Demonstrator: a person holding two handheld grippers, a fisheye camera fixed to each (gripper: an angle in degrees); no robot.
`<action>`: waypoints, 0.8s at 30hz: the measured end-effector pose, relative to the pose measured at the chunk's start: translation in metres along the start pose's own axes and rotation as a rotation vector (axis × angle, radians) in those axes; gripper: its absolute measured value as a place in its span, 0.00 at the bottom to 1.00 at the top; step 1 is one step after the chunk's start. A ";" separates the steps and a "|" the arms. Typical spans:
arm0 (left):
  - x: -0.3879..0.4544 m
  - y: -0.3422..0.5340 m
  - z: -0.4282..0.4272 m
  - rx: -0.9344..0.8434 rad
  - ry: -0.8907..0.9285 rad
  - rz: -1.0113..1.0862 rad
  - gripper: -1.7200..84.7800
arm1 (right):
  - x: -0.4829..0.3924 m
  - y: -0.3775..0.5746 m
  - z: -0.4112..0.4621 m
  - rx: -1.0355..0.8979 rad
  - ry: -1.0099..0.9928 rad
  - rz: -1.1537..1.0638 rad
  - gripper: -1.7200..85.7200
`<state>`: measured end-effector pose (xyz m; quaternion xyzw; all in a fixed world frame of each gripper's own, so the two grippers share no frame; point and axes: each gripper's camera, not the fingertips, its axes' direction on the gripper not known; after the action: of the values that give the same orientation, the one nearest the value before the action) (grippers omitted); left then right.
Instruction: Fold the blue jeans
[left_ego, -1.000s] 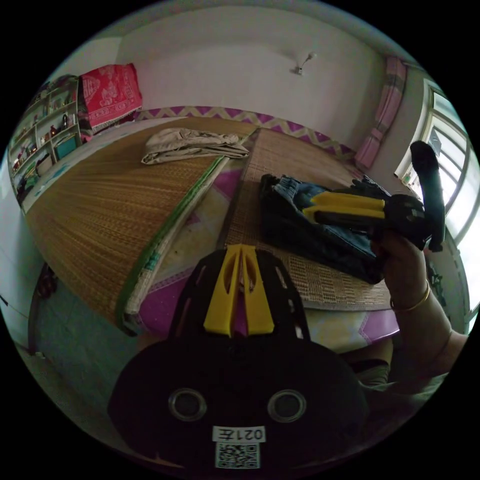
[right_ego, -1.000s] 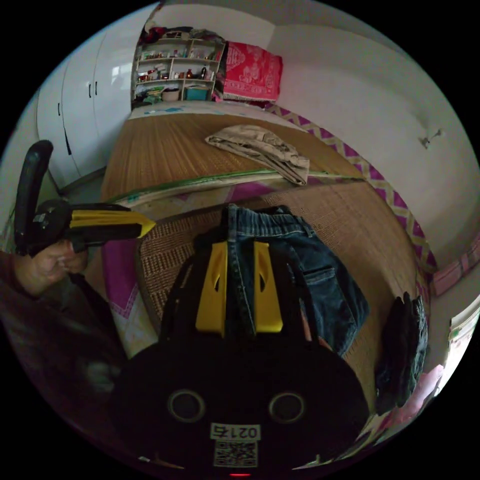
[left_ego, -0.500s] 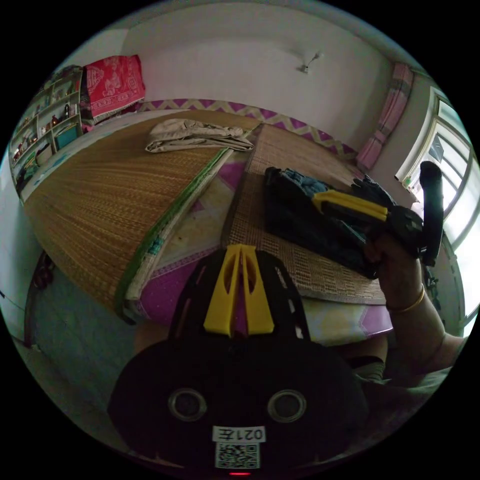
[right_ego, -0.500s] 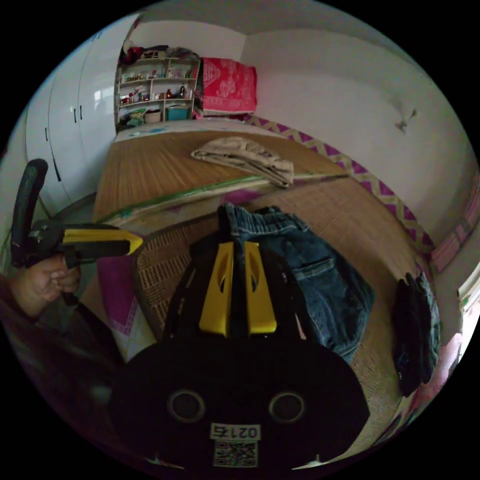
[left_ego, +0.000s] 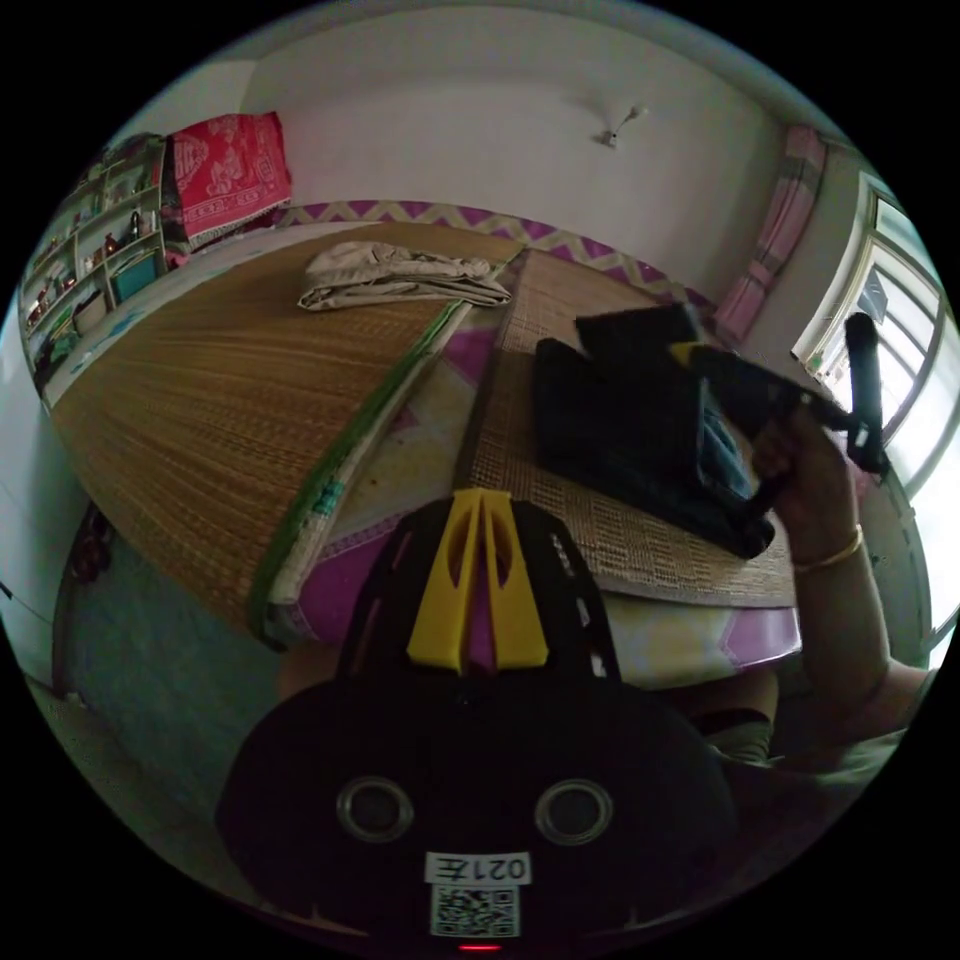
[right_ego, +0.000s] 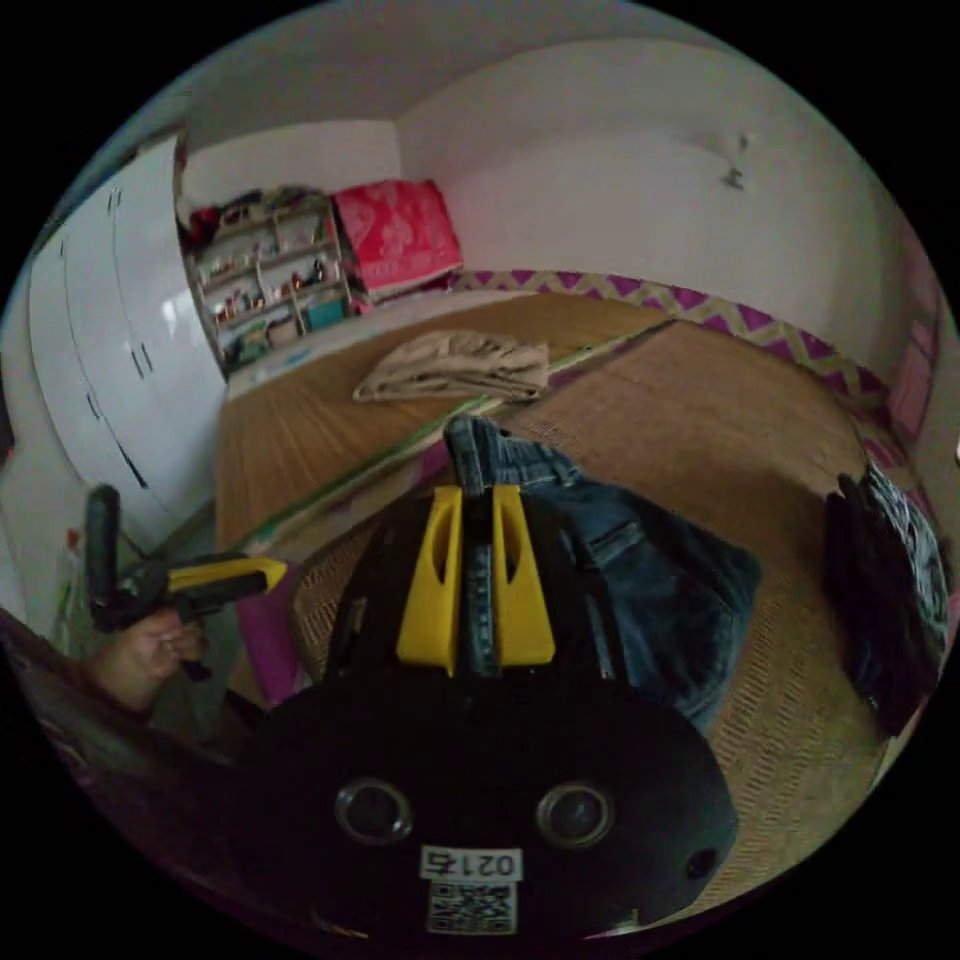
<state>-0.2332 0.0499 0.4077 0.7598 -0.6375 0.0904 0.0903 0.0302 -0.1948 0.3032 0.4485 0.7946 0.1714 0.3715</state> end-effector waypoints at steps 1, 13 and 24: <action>0.004 -0.002 0.002 0.006 0.003 0.016 0.01 | 0.026 0.001 -0.037 0.051 -0.011 0.049 0.08; 0.102 -0.031 0.040 -0.003 0.105 0.201 0.01 | 0.299 0.182 -0.303 0.264 0.336 0.671 0.08; 0.214 -0.075 0.079 0.010 0.140 0.524 0.06 | 0.351 0.250 -0.346 0.297 0.339 0.782 0.09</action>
<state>-0.1209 -0.1610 0.3832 0.5613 -0.8041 0.1663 0.1038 -0.1941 0.2560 0.5313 0.7289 0.6312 0.2542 0.0752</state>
